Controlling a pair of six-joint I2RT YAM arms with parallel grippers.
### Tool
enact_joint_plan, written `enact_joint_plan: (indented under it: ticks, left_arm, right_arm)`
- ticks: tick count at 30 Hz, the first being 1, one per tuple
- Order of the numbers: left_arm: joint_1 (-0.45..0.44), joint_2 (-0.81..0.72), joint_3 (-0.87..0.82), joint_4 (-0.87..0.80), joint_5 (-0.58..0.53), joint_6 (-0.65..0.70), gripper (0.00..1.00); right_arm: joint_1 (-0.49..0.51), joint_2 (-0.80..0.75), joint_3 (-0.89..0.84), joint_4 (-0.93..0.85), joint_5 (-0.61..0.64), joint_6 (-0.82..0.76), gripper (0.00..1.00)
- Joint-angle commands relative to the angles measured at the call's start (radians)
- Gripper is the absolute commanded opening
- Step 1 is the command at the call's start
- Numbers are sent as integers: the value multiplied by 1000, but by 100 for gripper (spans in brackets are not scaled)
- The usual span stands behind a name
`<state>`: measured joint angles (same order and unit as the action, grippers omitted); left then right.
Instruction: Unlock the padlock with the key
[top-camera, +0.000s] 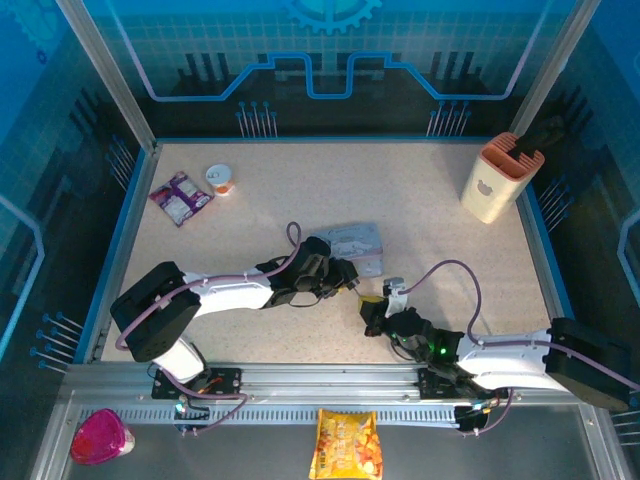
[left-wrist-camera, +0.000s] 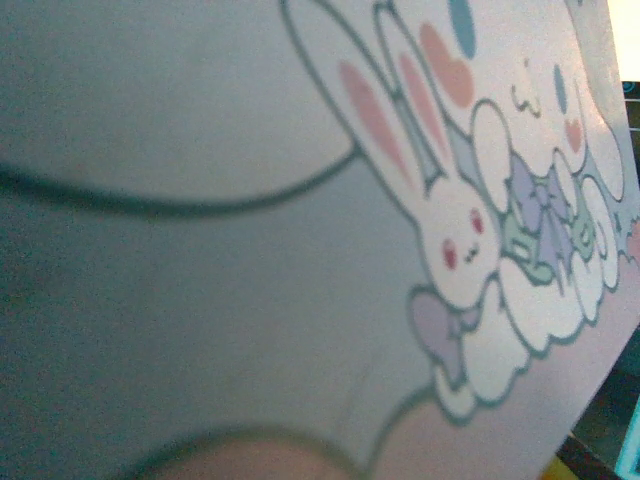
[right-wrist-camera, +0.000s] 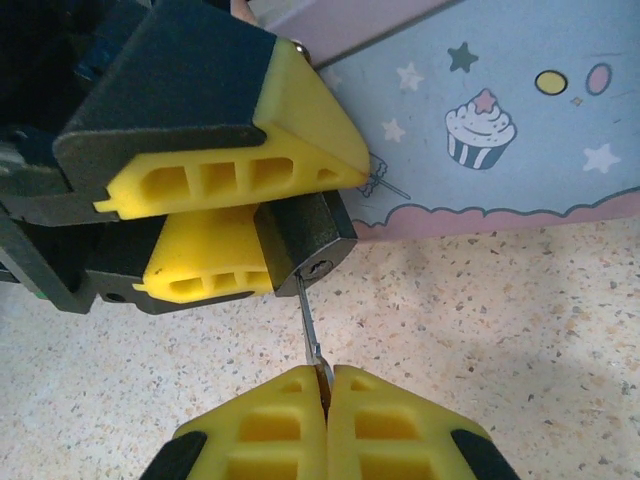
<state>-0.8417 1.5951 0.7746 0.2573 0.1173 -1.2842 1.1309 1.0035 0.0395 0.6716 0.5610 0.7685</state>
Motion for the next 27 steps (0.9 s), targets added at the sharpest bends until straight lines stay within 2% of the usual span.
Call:
enact_joint_plan:
  ticks: [1,8,27]
  left_arm:
    - [8,-27,-7,47,36,-11,15]
    - [10,-28,-9,67,57,-28,14]
    - [8,-59,-14,65,65,-34,14]
  right_arm:
    - [-7,-46,-18,-15,35,-6,0]
    - [-12,-104,-16,-69,48,-17,0]
    - [-13,-62,-5,-19,36,-23,0]
